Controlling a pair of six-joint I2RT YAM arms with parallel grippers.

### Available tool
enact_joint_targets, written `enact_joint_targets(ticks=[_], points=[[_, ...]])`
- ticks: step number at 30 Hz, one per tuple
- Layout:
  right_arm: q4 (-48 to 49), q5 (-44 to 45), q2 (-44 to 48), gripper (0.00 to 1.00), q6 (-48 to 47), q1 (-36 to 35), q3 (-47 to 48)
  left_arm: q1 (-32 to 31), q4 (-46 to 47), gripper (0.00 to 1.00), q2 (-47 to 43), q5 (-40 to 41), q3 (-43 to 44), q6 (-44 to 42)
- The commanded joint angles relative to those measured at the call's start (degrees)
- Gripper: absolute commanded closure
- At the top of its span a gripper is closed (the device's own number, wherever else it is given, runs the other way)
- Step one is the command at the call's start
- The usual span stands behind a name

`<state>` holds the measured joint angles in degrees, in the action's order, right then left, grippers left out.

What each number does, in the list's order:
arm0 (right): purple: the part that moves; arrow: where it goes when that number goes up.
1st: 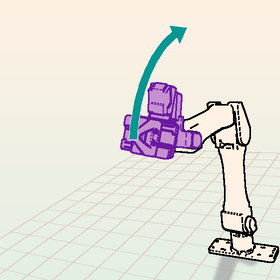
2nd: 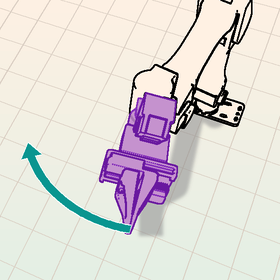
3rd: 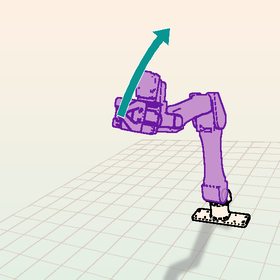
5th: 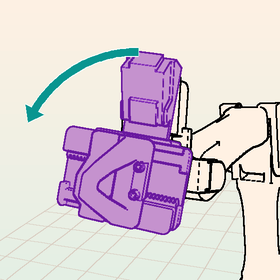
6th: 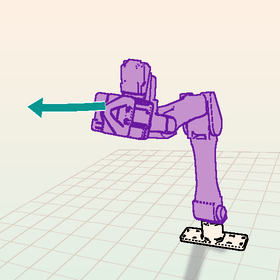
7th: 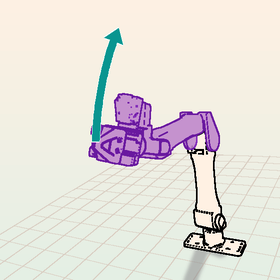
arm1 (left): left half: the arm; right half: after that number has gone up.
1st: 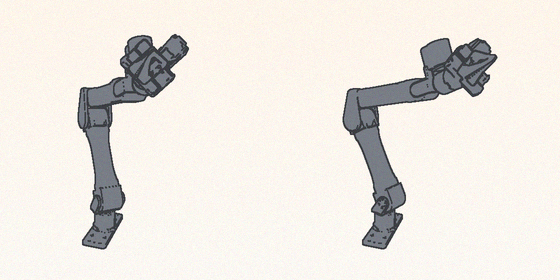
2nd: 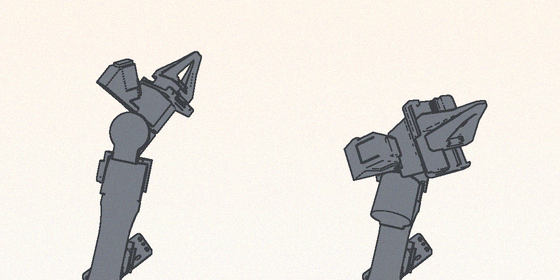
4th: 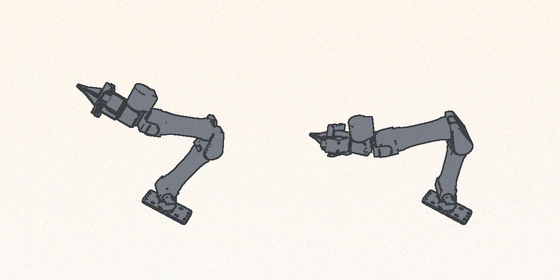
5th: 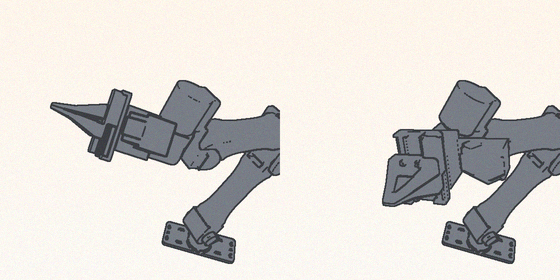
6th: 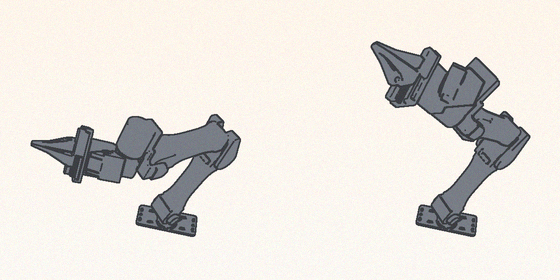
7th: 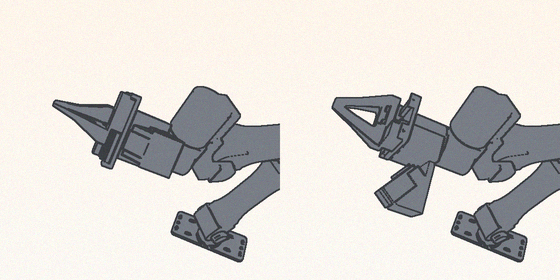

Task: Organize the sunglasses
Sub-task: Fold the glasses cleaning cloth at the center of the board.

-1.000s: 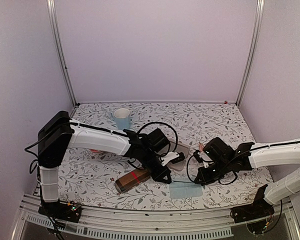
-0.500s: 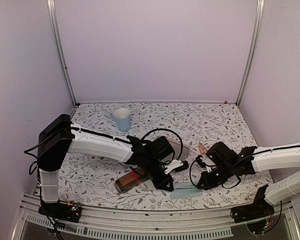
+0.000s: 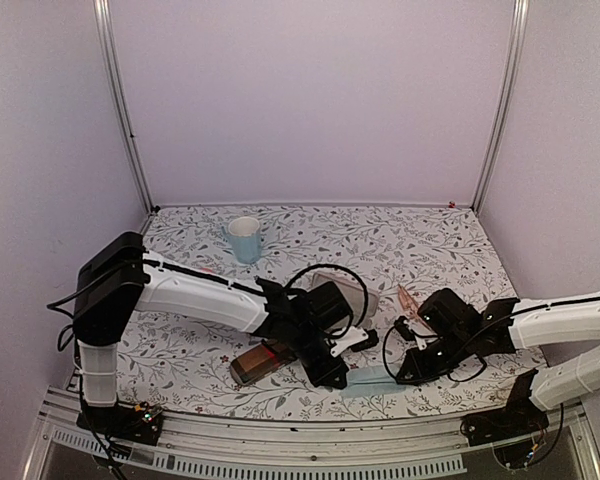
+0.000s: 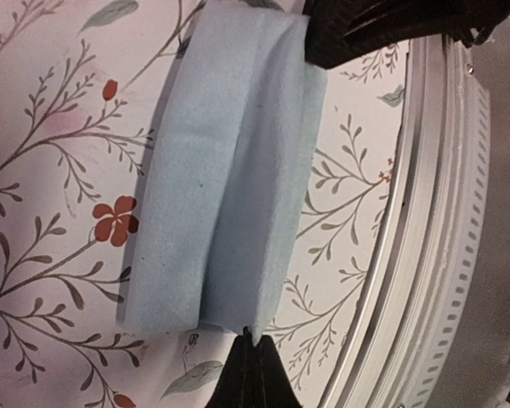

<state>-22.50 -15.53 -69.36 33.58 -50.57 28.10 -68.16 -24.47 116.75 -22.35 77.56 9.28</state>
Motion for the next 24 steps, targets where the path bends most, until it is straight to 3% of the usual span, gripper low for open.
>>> enact_joint_targets(ticks=[1, 11, 24], points=[[0.36, -1.0, 0.81, 0.97, 1.08, 0.2, -1.53, -1.28, -2.04, 1.0, 0.91, 1.7, -0.48, 0.13], [0.59, -1.52, 0.31, 0.93, 1.7, -0.33, -2.09, -2.43, -3.48, 1.0, 1.26, 2.13, 0.17, -0.14], [-1.94, -0.71, 3.73, 0.82, 2.7, -0.54, -2.27, -3.07, -5.19, 0.78, -0.42, 1.0, 0.93, -1.58]])
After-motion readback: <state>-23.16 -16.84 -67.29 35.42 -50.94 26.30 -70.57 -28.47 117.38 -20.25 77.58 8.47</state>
